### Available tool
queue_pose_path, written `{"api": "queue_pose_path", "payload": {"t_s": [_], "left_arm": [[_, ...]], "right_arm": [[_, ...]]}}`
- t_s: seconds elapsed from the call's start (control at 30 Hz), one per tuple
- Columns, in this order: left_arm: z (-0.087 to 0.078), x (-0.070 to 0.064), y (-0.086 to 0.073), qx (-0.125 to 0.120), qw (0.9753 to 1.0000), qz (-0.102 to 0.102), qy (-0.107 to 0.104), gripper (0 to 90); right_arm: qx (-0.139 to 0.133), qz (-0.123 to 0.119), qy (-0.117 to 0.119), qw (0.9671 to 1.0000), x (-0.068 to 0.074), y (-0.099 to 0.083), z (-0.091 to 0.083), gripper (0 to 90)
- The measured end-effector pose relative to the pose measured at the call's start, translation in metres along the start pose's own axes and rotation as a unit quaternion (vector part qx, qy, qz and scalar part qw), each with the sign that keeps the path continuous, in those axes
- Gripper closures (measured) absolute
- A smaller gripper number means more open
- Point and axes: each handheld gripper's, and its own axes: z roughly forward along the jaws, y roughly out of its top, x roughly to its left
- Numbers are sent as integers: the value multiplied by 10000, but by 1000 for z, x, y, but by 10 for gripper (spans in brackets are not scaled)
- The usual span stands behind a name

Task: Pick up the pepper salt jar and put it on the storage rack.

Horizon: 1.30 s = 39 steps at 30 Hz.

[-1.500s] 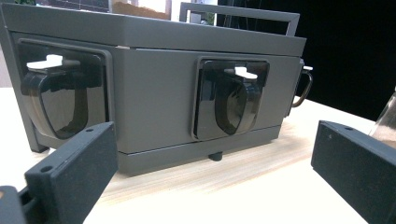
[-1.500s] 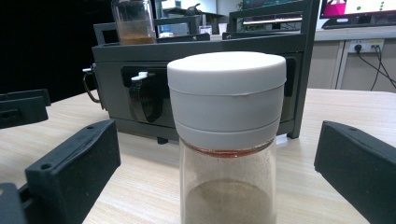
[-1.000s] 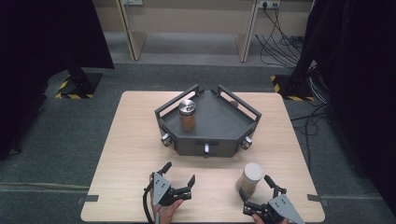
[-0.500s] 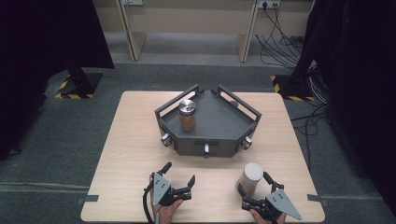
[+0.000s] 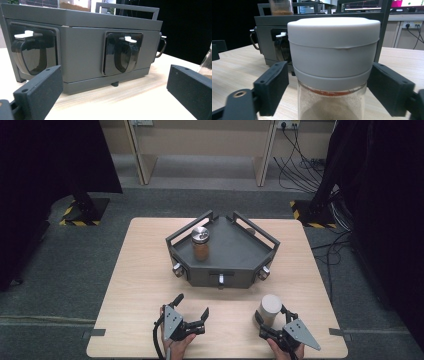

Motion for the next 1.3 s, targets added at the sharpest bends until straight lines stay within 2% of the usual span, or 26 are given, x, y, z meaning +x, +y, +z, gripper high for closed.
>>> {"api": "queue_pose_path", "payload": {"t_s": [0.13,0.3,0.87,1.03,1.3], "left_arm": [[0,0,0,-3,10000,-1,4,2],[0,0,0,2,10000,4,5,2],[0,0,0,9,10000,5,3,2],[0,0,0,12,10000,8,2,2],[0,-1,0,11,10000,18,4,2]], "right_arm": [[17,-46,-10,10000,2,1,2,265],[18,-84,-130,9999,5,1,2,342],[37,-190,-240,9995,9,4,0,355],[-52,-151,-233,9996,8,6,-2,356],[-61,-234,-149,9996,7,16,-4,356]]}}
